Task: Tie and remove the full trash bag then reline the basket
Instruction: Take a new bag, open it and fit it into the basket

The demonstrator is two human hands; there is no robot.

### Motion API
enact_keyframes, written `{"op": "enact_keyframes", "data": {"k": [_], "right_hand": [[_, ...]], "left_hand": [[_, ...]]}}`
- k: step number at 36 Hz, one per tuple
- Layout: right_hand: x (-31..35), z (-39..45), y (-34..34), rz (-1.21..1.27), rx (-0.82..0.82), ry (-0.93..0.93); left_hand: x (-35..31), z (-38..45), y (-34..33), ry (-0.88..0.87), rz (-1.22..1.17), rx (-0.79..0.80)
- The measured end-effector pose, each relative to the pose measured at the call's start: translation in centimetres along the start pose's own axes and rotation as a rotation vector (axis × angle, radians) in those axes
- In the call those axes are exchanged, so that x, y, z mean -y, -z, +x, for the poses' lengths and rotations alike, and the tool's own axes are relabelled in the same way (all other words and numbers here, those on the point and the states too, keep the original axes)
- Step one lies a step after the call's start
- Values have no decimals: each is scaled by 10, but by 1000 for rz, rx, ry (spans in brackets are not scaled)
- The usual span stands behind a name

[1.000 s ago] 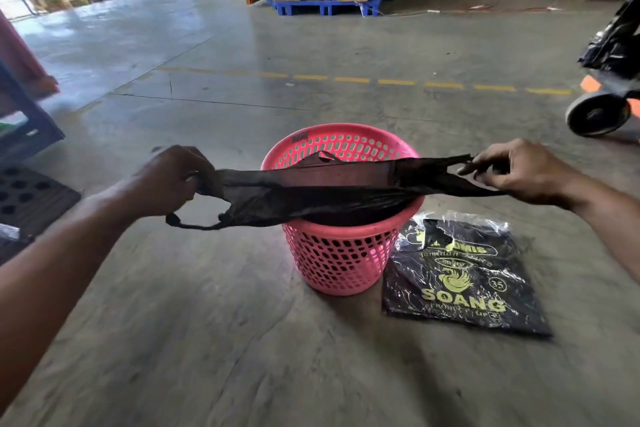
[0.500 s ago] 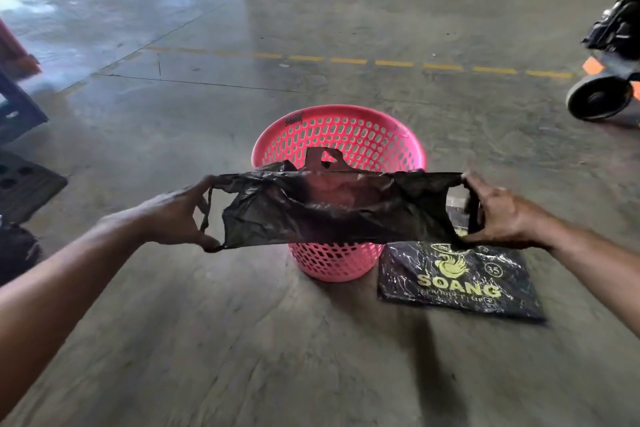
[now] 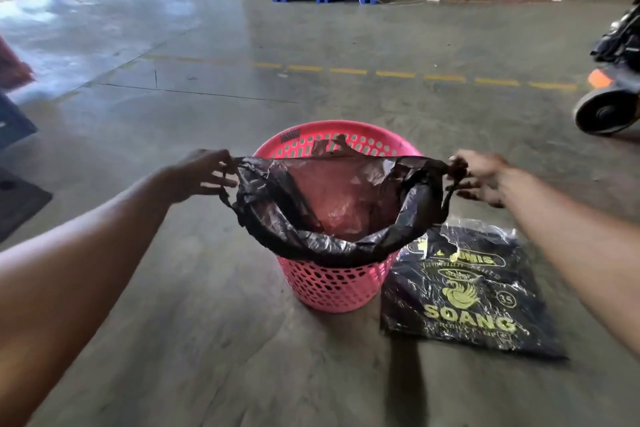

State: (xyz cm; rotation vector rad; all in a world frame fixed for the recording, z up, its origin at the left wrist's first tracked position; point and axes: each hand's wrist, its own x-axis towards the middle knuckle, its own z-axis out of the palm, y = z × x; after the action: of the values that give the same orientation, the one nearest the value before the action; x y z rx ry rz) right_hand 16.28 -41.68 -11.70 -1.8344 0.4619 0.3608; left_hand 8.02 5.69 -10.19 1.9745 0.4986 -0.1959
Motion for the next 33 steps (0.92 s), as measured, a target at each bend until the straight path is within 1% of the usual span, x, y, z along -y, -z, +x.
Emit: {"op": "enact_keyframes", "data": {"k": [2, 3, 4, 5, 7, 8, 9, 11, 13, 15, 16, 18, 19, 21, 23, 25, 30, 33], "right_hand": [[-10, 2, -3, 197, -52, -77], [-14, 3, -3, 286, -96, -93], [-17, 3, -3, 332, -164, -67], [-18, 3, -2, 335, -249, -1], [-12, 4, 1, 219, -415, 232], [-6, 2, 1, 144, -431, 348], [2, -1, 0, 75, -395, 443], [22, -15, -5, -92, -233, 597], [38, -34, -15, -303, -45, 679], [49, -52, -30, -489, 99, 695], [50, -58, -38, -569, 144, 678], [47, -61, -52, -735, 177, 624], [42, -57, -57, -782, 158, 607], [33, -48, -65, -791, 68, 624], [24, -40, -67, -751, -74, 672], [19, -36, -66, -682, -179, 694], [19, -44, -56, -533, -318, 718], [18, -45, -50, -444, -353, 743]], "left_hand": [[5, 3, -11, -4, -150, -156], [9, 9, -15, -28, -196, -268], [11, 12, -17, -61, -208, -372], [11, 14, -16, -103, -186, -459], [3, 14, -11, -215, -80, -554], [-4, 13, -8, -281, -39, -545], [-13, 11, -7, -364, -14, -494], [-30, 5, -11, -509, 97, -291], [-38, 1, -20, -581, 311, -83], [-36, 1, -30, -521, 459, 42], [-34, 3, -34, -475, 498, 74], [-29, 7, -42, -467, 538, 80], [-29, 6, -47, -492, 533, 46], [-26, 5, -53, -510, 432, 17], [-23, 7, -56, -506, 295, -31], [-22, 7, -57, -517, 237, -75], [-25, -1, -49, -589, 131, -186], [-26, -7, -46, -635, 171, -261]]}}
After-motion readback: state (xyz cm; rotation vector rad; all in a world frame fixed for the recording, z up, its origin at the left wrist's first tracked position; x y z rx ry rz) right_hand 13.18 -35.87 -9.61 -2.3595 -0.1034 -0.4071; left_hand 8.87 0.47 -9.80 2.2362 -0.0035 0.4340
